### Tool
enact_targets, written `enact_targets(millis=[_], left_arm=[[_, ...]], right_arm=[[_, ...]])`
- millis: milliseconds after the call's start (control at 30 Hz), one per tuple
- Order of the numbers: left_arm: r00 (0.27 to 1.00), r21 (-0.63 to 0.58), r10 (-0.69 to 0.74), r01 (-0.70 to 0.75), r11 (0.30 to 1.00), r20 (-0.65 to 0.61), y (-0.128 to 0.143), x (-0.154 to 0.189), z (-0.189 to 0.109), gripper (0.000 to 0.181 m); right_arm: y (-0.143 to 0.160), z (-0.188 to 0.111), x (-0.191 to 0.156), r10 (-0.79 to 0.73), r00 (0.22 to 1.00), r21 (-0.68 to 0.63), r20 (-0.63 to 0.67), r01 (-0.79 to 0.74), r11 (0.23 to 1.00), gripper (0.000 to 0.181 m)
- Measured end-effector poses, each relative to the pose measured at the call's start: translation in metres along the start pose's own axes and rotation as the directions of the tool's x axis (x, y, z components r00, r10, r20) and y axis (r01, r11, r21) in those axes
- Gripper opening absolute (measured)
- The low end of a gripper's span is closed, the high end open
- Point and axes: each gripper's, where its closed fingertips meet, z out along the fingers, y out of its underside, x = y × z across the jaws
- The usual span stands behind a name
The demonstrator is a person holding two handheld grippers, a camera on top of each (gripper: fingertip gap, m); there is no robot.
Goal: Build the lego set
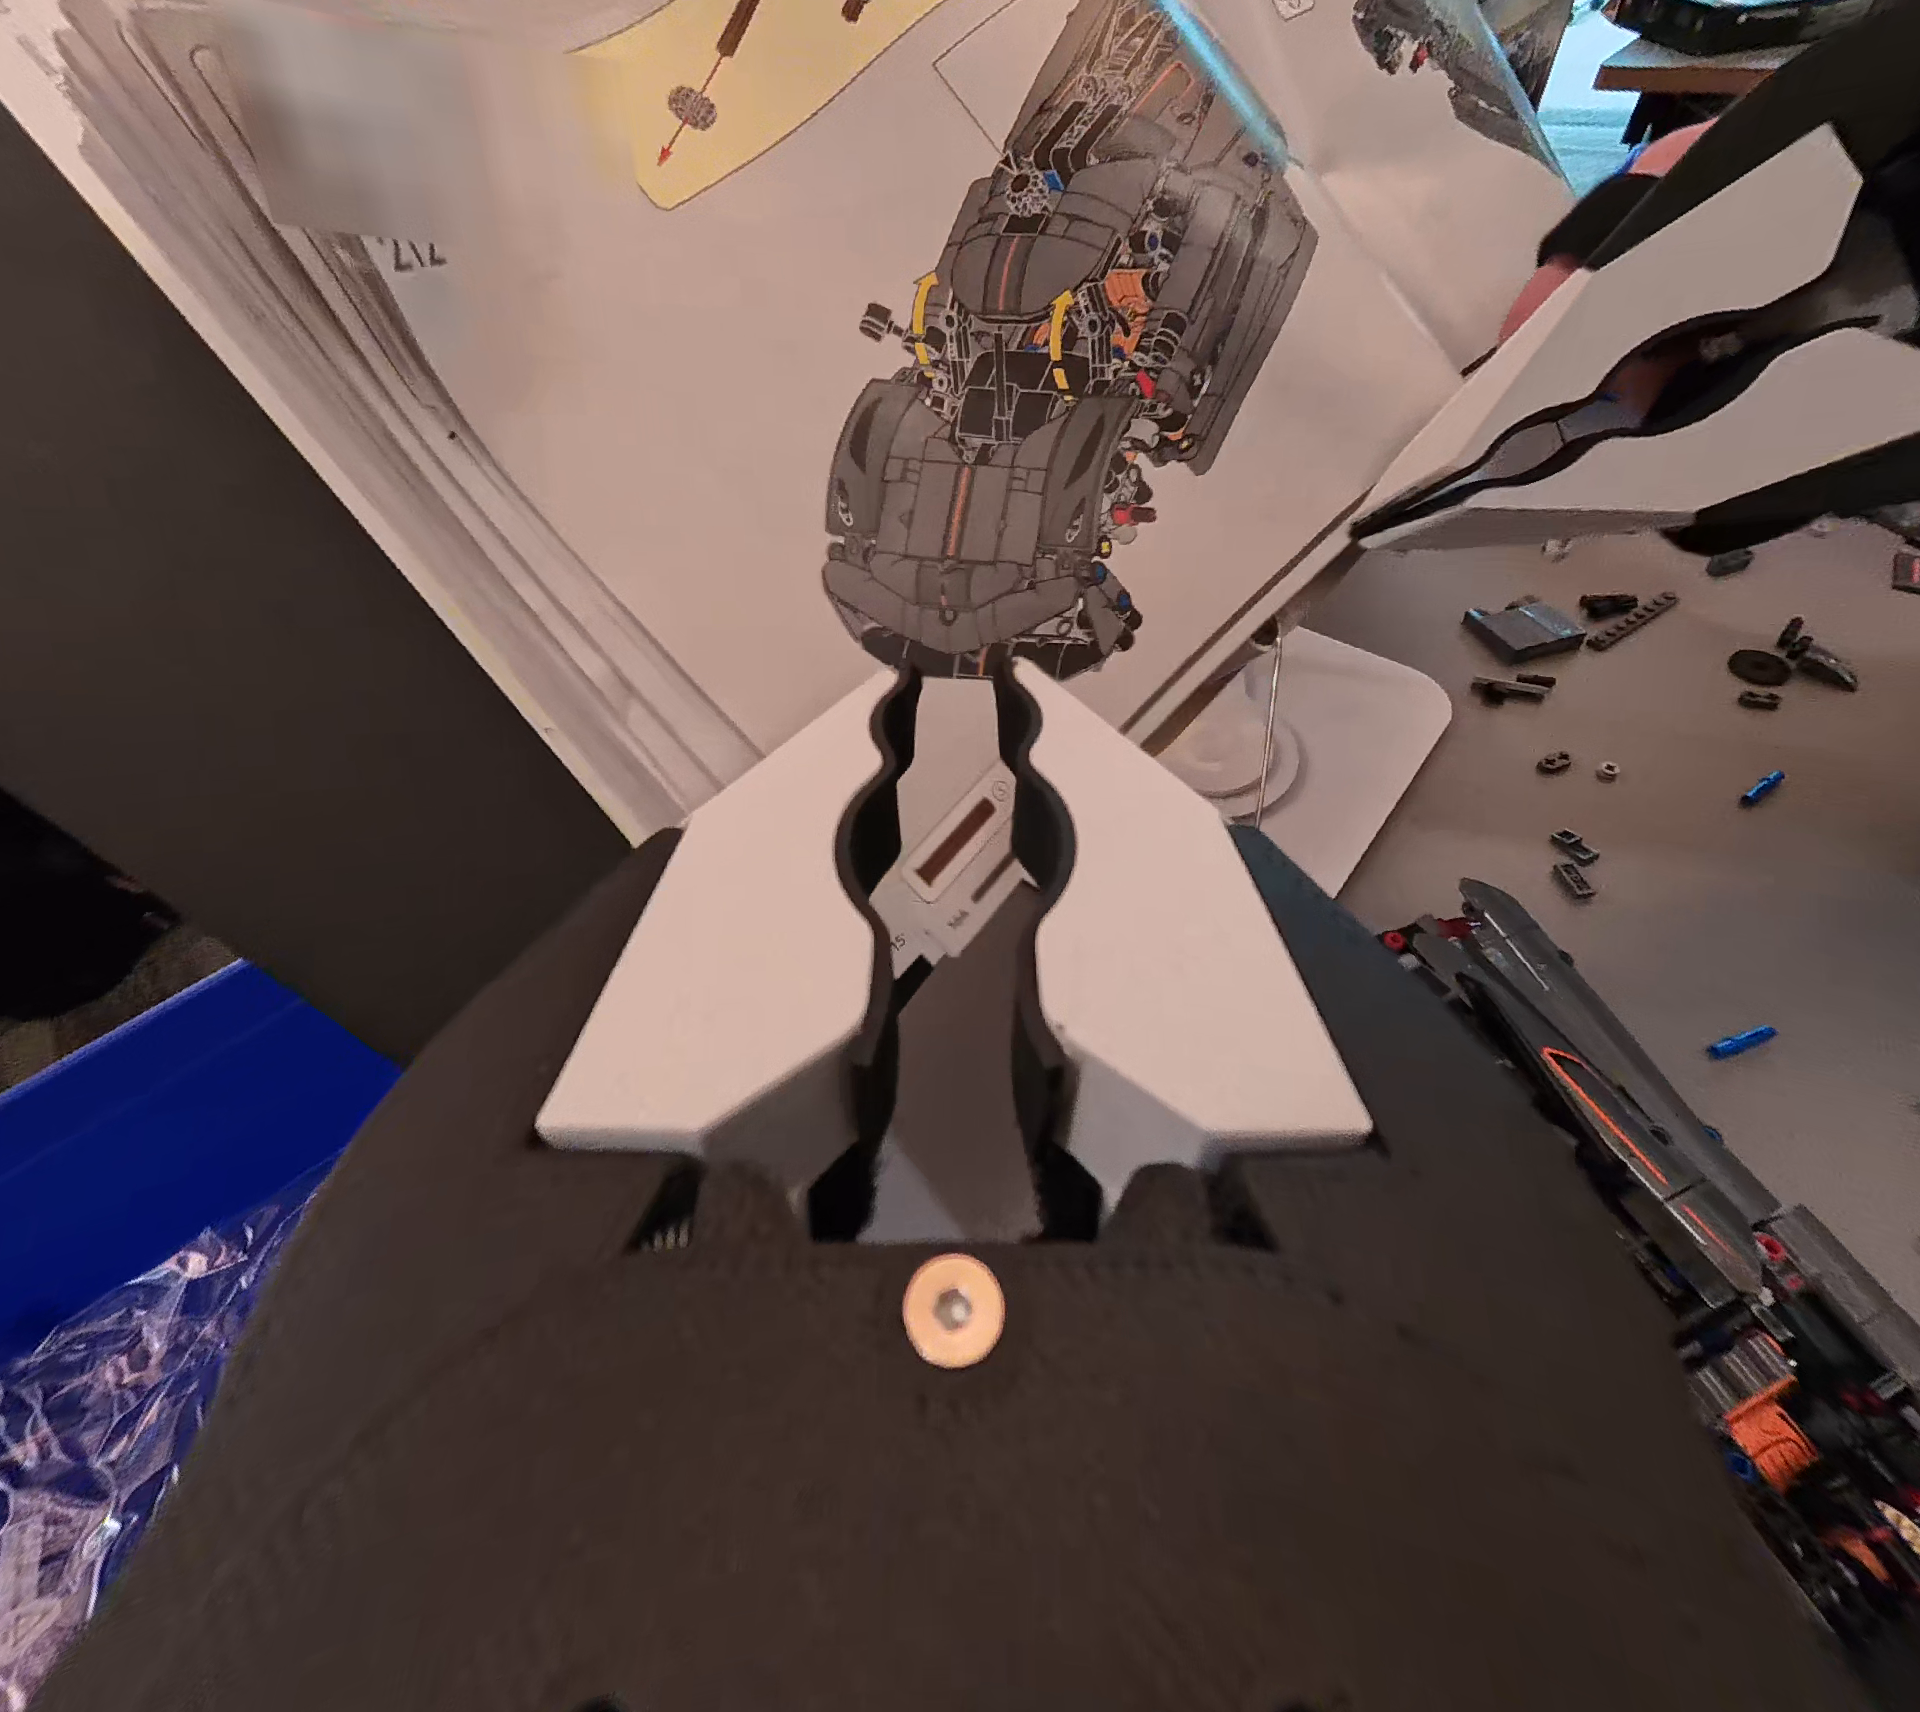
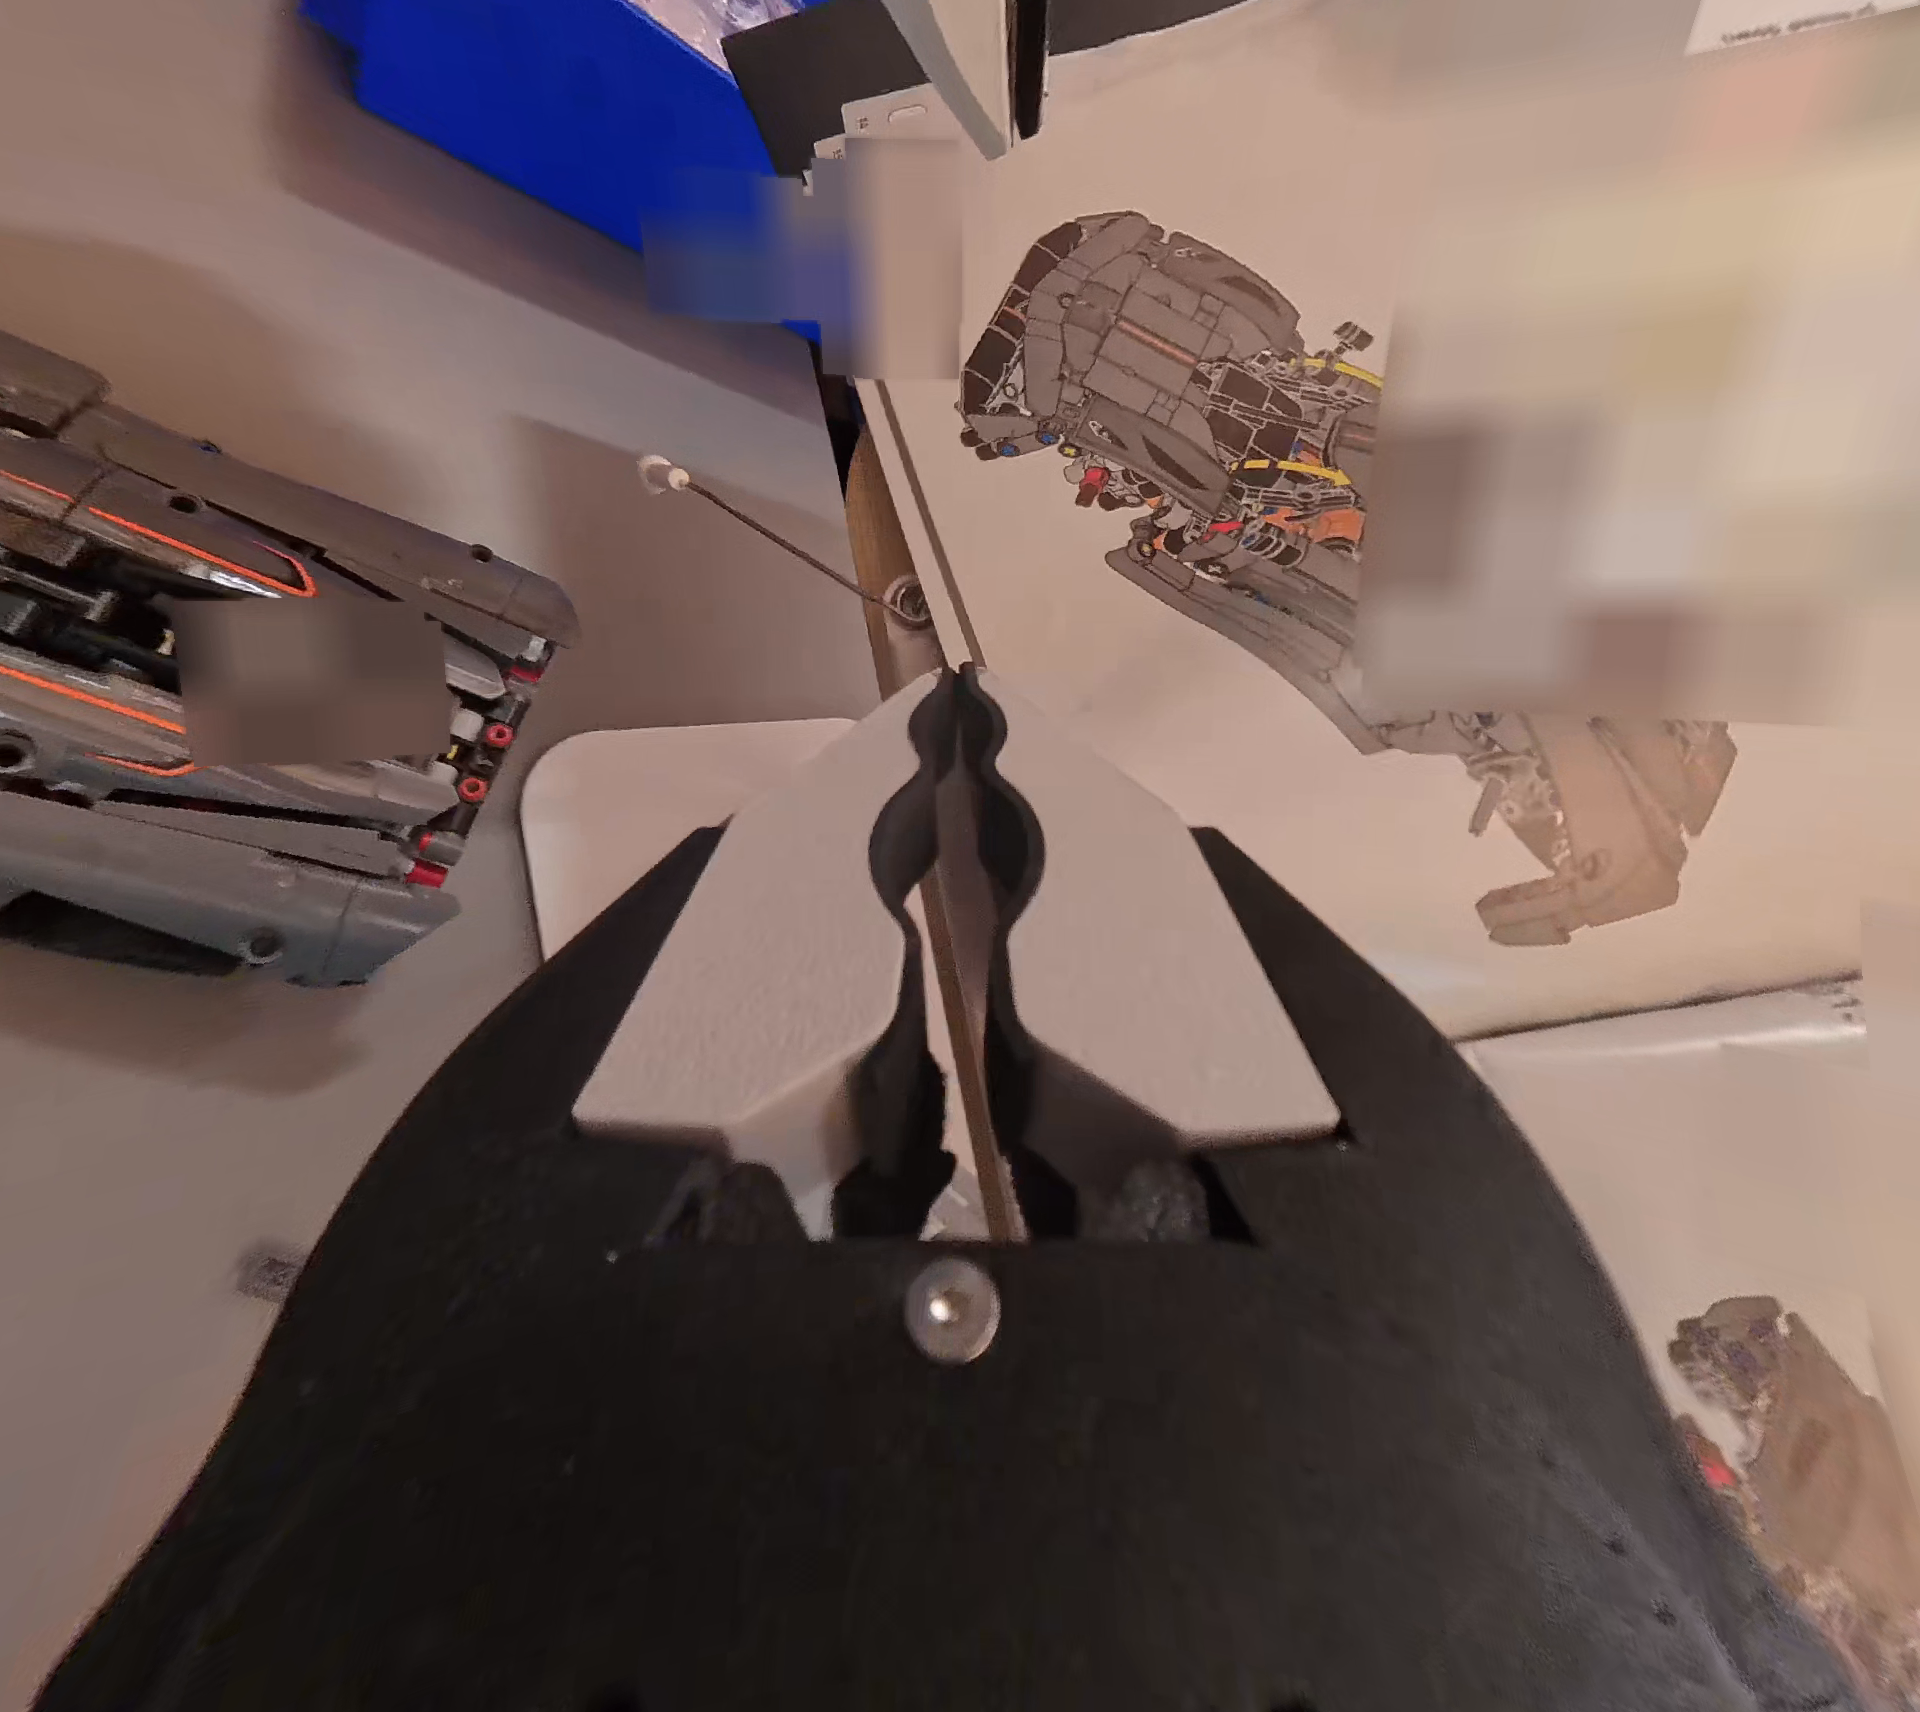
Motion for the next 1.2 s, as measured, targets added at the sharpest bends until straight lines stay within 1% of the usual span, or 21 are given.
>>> enact_targets(millis=[100, 200, 333, 367, 433, 467, 500, 533, 633, 767, 867, 1000, 1067, 1200], left_arm=[[1.0, -0.017, 0.001, -0.001, 1.0, -0.006, 0.004, 0.001, 0.005, 0.012], [1.0, -0.038, 0.003, -0.004, 0.999, -0.021, 0.009, 0.005, 0.011, 0.012], [1.0, -0.044, -0.004, 0.004, 0.999, -0.016, 0.012, 0.005, 0.016, 0.012], [1.0, -0.043, -0.009, 0.009, 0.999, -0.013, 0.013, 0.005, 0.017, 0.012], [1.0, -0.046, -0.017, 0.017, 0.999, -0.013, 0.014, 0.004, 0.017, 0.011], [1.0, -0.048, -0.02, 0.02, 0.999, -0.011, 0.015, 0.003, 0.017, 0.011], [1.0, -0.05, -0.025, 0.025, 0.998, -0.011, 0.016, 0.002, 0.017, 0.011], [0.999, -0.052, -0.032, 0.032, 0.998, -0.015, 0.017, 0.002, 0.017, 0.011], [0.999, -0.052, -0.044, 0.043, 0.998, -0.03, 0.019, 0.003, 0.019, 0.011], [0.997, -0.055, -0.049, 0.046, 0.997, -0.052, 0.019, 0.008, 0.022, 0.01], [0.996, -0.05, -0.057, 0.054, 0.997, -0.071, 0.019, 0.013, 0.026, 0.01], [0.995, -0.049, -0.058, 0.055, 0.997, -0.079, 0.019, 0.015, 0.027, 0.009], [0.993, -0.043, -0.069, 0.065, 0.997, -0.093, 0.018, 0.017, 0.029, 0.009], [0.993, -0.046, -0.069, 0.065, 0.997, -0.098, 0.019, 0.018, 0.029, 0.008]], right_arm=[[0.001, -0.006, 0.0, 0.047, 0.999, 0.017, 0.011, -0.047, 0.999, 0.0], [0.0, -0.012, 0.002, 0.128, 0.991, 0.04, 0.034, -0.13, 0.991, 0.0], [0.002, -0.019, 0.009, 0.217, 0.976, 0.067, 0.034, -0.219, 0.973, 0.0], [0.003, -0.021, 0.011, 0.216, 0.976, 0.068, 0.014, -0.216, 0.974, 0.0], [0.002, -0.023, 0.013, 0.175, 0.984, 0.067, -0.024, -0.174, 0.983, 0.0], [-0.001, -0.023, 0.011, 0.161, 0.987, 0.069, -0.024, -0.159, 0.985, 0.006], [-0.005, -0.023, 0.01, 0.14, 0.99, 0.071, -0.036, -0.137, 0.988, 0.02], [-0.009, -0.021, 0.01, 0.106, 0.993, 0.063, -0.055, -0.103, 0.993, 0.031], [-0.022, -0.009, 0.011, -0.003, 0.993, 0.022, -0.115, 0.006, 1.0, 0.05], [-0.031, 0.019, 0.007, -0.121, 0.986, -0.061, -0.115, 0.115, 0.991, 0.053], [-0.025, 0.036, 0.011, -0.148, 0.982, -0.136, -0.114, 0.133, 0.982, 0.045], [-0.013, 0.044, 0.009, -0.131, 0.989, -0.177, -0.066, 0.118, 0.977, 0.042], [-0.013, 0.042, 0.008, -0.128, 0.99, -0.165, -0.056, 0.117, 0.979, 0.032], [-0.014, 0.039, 0.004, -0.116, 0.992, -0.15, -0.041, 0.108, 0.983, 0.024]])
